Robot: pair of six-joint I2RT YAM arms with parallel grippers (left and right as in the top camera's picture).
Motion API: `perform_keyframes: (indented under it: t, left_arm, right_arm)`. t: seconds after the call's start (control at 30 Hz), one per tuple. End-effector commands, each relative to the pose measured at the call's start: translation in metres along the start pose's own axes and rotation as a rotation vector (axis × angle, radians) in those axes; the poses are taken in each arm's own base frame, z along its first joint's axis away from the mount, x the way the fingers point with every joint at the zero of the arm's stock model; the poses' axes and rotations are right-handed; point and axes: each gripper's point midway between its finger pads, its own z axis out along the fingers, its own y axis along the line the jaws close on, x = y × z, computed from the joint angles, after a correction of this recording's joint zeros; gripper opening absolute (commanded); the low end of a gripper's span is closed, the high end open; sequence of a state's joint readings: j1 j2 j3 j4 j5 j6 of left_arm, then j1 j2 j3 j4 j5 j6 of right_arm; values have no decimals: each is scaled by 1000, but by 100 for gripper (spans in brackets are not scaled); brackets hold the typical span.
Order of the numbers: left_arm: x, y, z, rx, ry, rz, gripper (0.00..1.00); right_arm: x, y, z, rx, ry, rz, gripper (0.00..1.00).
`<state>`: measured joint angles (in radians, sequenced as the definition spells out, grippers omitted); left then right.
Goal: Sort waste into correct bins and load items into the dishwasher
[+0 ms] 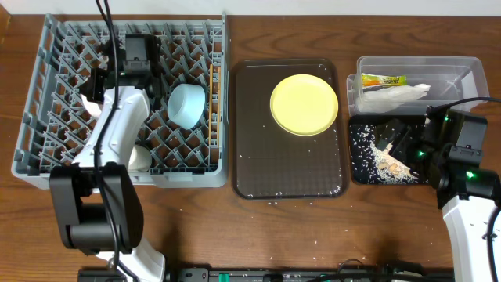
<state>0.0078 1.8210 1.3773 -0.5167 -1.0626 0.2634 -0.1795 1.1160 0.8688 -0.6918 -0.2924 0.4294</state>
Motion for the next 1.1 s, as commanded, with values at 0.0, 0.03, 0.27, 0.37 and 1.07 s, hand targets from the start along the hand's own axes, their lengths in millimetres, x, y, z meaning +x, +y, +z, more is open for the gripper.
perform_keyframes:
  t: [0.0, 0.03, 0.27, 0.37, 1.07]
  left_arm:
    - [-2, 8, 2, -50, 8, -12, 7]
    - [-2, 7, 2, -50, 9, -11, 8]
    - [3, -8, 9, -46, 27, 28, 8]
    - [2, -15, 9, -43, 22, 32, 7]
    - [-13, -35, -17, -21, -51, 50, 8]
  right_arm:
    - [-5, 4, -5, -11, -20, -1, 99]
    - [-5, 4, -5, -11, -20, -1, 99]
    - [-5, 4, -5, -11, -20, -1, 99]
    - [-5, 4, -5, -11, -20, -1, 99]
    - [-5, 4, -5, -11, -20, -1, 99]
